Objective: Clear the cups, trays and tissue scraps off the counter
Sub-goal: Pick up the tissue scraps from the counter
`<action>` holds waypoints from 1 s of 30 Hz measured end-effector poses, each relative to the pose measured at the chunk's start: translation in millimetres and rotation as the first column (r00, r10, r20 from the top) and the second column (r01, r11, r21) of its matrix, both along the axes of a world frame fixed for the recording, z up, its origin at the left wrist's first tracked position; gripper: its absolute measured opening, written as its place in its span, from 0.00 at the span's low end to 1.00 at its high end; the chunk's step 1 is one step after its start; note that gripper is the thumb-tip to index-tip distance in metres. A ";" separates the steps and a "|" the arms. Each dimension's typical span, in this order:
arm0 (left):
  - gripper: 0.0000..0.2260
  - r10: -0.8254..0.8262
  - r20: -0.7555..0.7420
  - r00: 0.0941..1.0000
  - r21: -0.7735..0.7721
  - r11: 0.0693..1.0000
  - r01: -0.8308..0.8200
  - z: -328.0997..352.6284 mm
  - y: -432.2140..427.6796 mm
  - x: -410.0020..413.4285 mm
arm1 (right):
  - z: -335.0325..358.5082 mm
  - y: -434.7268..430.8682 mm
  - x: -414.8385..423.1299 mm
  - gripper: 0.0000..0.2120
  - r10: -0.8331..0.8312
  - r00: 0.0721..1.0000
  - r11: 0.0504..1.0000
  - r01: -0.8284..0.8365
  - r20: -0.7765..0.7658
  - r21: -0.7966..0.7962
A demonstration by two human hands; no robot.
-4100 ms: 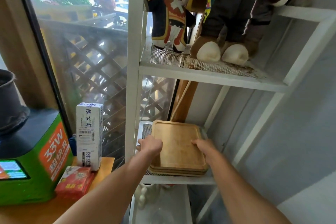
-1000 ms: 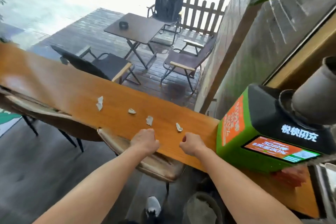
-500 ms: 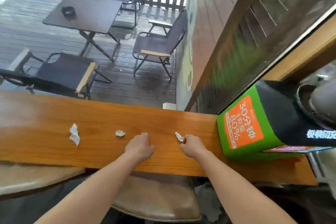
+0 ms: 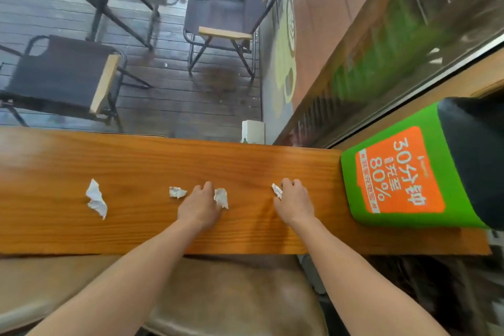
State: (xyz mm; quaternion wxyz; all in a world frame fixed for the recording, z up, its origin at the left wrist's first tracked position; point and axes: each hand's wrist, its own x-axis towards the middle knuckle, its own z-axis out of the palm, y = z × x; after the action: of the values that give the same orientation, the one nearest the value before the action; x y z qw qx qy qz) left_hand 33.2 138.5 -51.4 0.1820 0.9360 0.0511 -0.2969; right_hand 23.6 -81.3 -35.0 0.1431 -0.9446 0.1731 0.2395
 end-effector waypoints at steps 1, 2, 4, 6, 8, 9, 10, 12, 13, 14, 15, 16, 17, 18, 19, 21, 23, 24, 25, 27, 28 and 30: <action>0.15 0.015 0.013 1.000 -0.004 1.000 -0.015 -3.5 -2.7 -0.5 | -5.8 -1.4 1.3 0.15 -0.011 1.000 1.000 0.011 0.006 -0.006; 0.18 0.017 0.026 1.000 -0.002 1.000 -0.017 -7.3 -5.5 -0.8 | -11.2 -2.7 2.1 0.16 -0.027 1.000 1.000 0.027 0.004 -0.005; 0.22 -0.012 0.067 0.998 0.014 1.000 0.011 -17.2 -10.4 -0.6 | -22.5 -5.0 2.6 0.17 -0.053 0.999 0.999 0.053 0.006 0.006; 0.25 -0.044 0.099 0.994 0.038 0.998 0.040 -26.3 -14.6 -0.8 | -32.7 -7.5 2.8 0.17 -0.061 0.998 0.998 0.061 0.018 0.017; 0.25 -0.057 0.108 0.992 0.057 0.997 0.051 -35.1 -17.2 -1.8 | -42.9 -9.4 3.2 0.15 -0.098 0.994 0.995 0.096 0.039 0.035; 0.24 -0.057 0.115 0.992 0.063 0.997 0.050 -39.5 -17.6 -2.5 | -48.1 -9.8 4.1 0.14 -0.127 0.990 0.991 0.124 0.057 0.045; 0.22 -0.060 0.125 0.990 0.063 0.997 0.053 -41.4 -17.3 -2.9 | -51.2 -9.7 5.1 0.12 -0.154 0.985 0.987 0.150 0.079 0.053; 0.20 -0.062 0.144 0.988 0.054 0.997 0.054 -45.1 -16.5 -1.8 | -57.4 -8.6 6.8 0.09 -0.163 0.981 0.986 0.158 0.109 0.052; 0.18 -0.053 0.146 0.988 0.046 0.998 0.047 -46.7 -16.5 -1.8 | -60.3 -7.7 6.9 0.08 -0.155 0.982 0.988 0.151 0.109 0.046; 0.16 -0.041 0.141 0.989 0.036 0.999 0.036 -47.2 -16.6 -2.5 | -62.5 -6.9 5.6 0.07 -0.150 0.984 0.988 0.146 0.099 0.044; 0.14 -0.027 0.132 0.991 0.025 0.999 0.024 -47.4 -17.3 -3.8 | -64.0 -6.3 3.5 0.06 -0.147 0.985 0.989 0.144 0.091 0.047; 0.11 -0.018 0.123 0.992 0.019 1.000 0.016 -47.6 -17.8 -4.6 | -64.9 -5.8 1.8 0.06 -0.146 0.985 0.988 0.142 0.089 0.054; 0.08 -0.016 0.112 0.994 0.020 1.000 0.014 -47.4 -18.2 -4.7 | -65.3 -5.6 1.0 0.07 -0.148 0.985 0.988 0.143 0.090 0.063; 0.06 -0.019 0.097 0.995 0.022 1.000 0.017 -46.5 -18.4 -4.2 | -65.1 -6.0 1.5 0.07 -0.155 0.984 0.986 0.149 0.089 0.073; 0.05 -0.025 0.082 0.996 0.019 1.000 0.024 -45.1 -18.5 -3.6 | -64.2 -6.8 2.8 0.07 -0.163 0.983 0.984 0.157 0.080 0.082; 0.04 -0.036 0.061 0.997 -0.006 0.999 0.036 -42.0 -17.5 -3.8 | -61.6 -9.6 5.7 0.06 -0.187 0.982 0.976 0.181 0.039 0.117; 0.02 -0.018 0.052 0.998 -0.049 0.999 0.021 -37.5 -16.1 -5.4 | -59.4 -12.4 8.6 0.07 -0.220 0.975 0.958 0.221 -0.022 0.184; 0.02 -0.007 0.045 0.999 -0.073 0.997 0.011 -34.8 -14.8 -6.6 | -57.8 -13.1 9.9 0.07 -0.230 0.972 0.948 0.237 -0.055 0.213; 0.02 0.001 0.035 0.999 -0.096 0.995 0.002 -32.0 -13.1 -7.9 | -56.0 -13.0 11.2 0.07 -0.232 0.969 0.940 0.246 -0.084 0.235; 0.04 0.016 -0.007 1.000 -0.126 0.992 -0.016 -26.0 -7.1 -9.8 | -52.2 -9.3 14.7 0.09 -0.207 0.970 0.934 0.235 -0.127 0.268; 0.04 0.024 -0.032 0.999 -0.135 0.990 -0.028 -22.9 -3.2 -10.6 | -49.6 -5.5 17.0 0.09 -0.185 0.972 0.933 0.220 -0.142 0.286; 0.06 0.054 -0.053 0.997 -0.160 0.985 -0.062 -17.9 4.5 -11.8 | -44.5 3.8 22.0 0.07 -0.137 0.976 0.929 0.187 -0.171 0.319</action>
State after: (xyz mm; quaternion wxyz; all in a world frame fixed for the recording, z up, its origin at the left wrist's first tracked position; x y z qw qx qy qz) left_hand 21.4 143.0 -69.4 0.2644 0.9088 0.0587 -0.3173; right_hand 45.6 -77.5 -79.5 0.3068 -0.8692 0.2177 0.3210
